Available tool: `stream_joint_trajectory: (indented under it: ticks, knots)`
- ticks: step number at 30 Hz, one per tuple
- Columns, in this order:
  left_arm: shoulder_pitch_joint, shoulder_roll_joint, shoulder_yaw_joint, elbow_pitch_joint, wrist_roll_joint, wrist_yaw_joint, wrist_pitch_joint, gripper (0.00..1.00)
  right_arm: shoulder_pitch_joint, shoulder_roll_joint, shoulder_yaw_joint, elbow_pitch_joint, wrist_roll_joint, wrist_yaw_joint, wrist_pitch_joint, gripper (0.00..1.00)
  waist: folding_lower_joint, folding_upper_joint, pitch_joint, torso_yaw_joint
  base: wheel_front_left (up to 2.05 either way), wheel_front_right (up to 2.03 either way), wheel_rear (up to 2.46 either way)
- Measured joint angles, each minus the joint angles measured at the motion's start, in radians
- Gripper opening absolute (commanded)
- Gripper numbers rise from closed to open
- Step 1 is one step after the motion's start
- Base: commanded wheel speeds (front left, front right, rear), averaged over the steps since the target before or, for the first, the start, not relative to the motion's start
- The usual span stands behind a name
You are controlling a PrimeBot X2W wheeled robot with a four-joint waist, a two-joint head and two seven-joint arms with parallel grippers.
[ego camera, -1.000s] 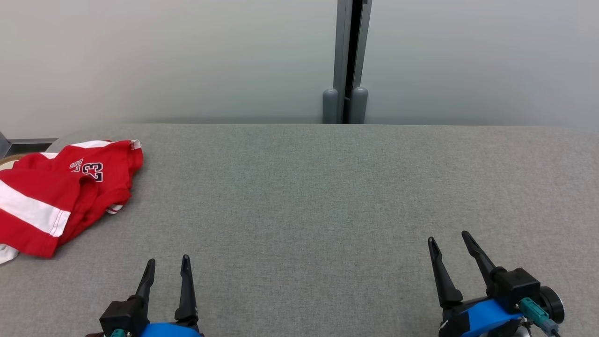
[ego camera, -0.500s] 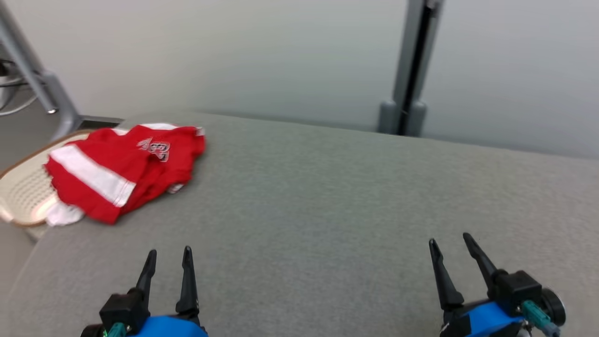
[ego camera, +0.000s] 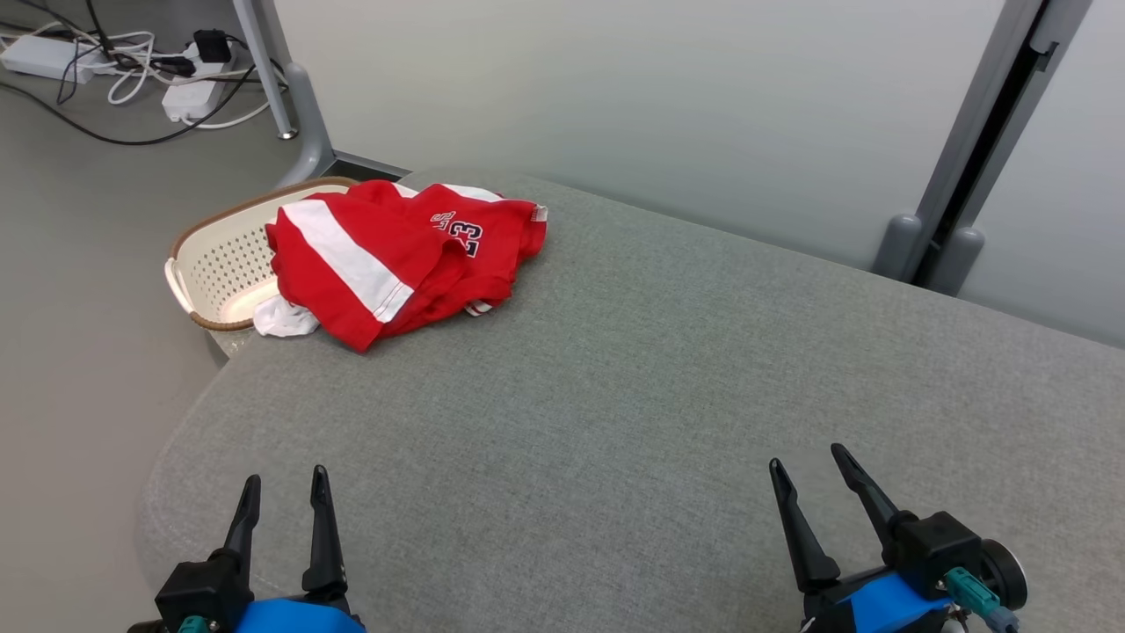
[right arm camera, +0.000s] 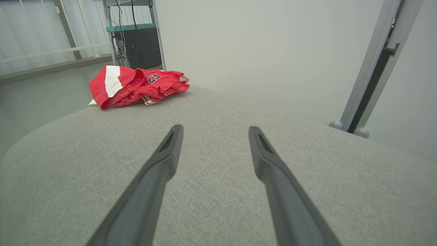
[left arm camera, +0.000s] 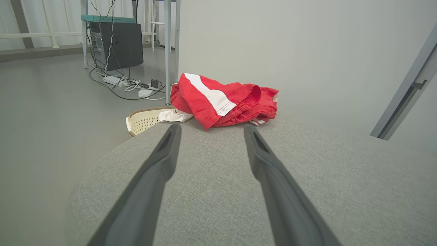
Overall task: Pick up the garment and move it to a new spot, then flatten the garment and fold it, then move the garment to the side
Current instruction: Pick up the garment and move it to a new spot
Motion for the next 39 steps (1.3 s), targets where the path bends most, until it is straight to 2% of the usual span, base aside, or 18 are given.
stream_joint_trajectory:
  ticks: [10, 15, 21, 25, 29, 32, 36, 39]
  knots:
    - [0.001, 0.012, 0.049, -0.045, -0.002, 0.003, 0.000, 1.00, -0.013, 0.000, 0.011, -0.007, -0.020, 0.000, 0.000, 1.00, 0.0002, 0.0000, 0.018, -0.018, 0.00, 0.00, 0.00]
    - [-0.128, 0.086, 0.122, -0.121, -0.004, 0.011, 0.000, 1.00, -0.024, 0.000, -0.018, -0.017, -0.060, 0.000, 0.000, 1.00, 0.0001, 0.0000, 0.059, -0.041, 0.00, 0.00, 0.00]
    - [-0.373, 0.239, 0.170, -0.151, -0.001, -0.002, 0.045, 1.00, -0.061, 0.000, -0.029, -0.027, -0.111, 0.000, 0.000, 1.00, 0.0001, 0.0000, 0.130, -0.084, 0.00, 0.00, 0.00]
    - [-0.523, 0.330, 0.171, -0.057, -0.001, -0.019, 0.119, 1.00, -0.096, 0.000, -0.030, -0.040, -0.147, 0.000, 0.000, 1.00, 0.0003, 0.0000, 0.197, -0.126, 0.00, 0.00, 0.00]
    - [-0.634, 0.371, 0.158, 0.106, -0.025, -0.036, 0.158, 1.00, -0.132, 0.000, -0.017, -0.053, -0.173, 0.000, 0.000, 1.00, 0.0004, 0.0000, 0.271, -0.170, 0.00, 0.00, 0.00]
    - [-0.691, 0.365, 0.130, 0.220, -0.057, -0.045, 0.172, 1.00, -0.153, 0.000, -0.021, -0.068, -0.193, 0.000, 0.000, 1.00, 0.0003, 0.0000, 0.320, -0.194, 0.00, 0.00, 0.00]
    - [-0.717, 0.368, 0.039, 0.364, -0.059, -0.053, 0.179, 1.00, -0.163, 0.000, -0.026, -0.083, -0.209, 0.000, 0.000, 1.00, 0.0005, 0.0000, 0.379, -0.215, 0.00, 0.00, 0.00]
    - [-0.735, 0.350, -0.055, 0.409, -0.094, -0.055, 0.177, 1.00, -0.164, 0.000, -0.039, -0.095, -0.218, 0.000, 0.000, 1.00, 0.0004, 0.0000, 0.412, -0.221, 0.00, 0.00, 0.00]
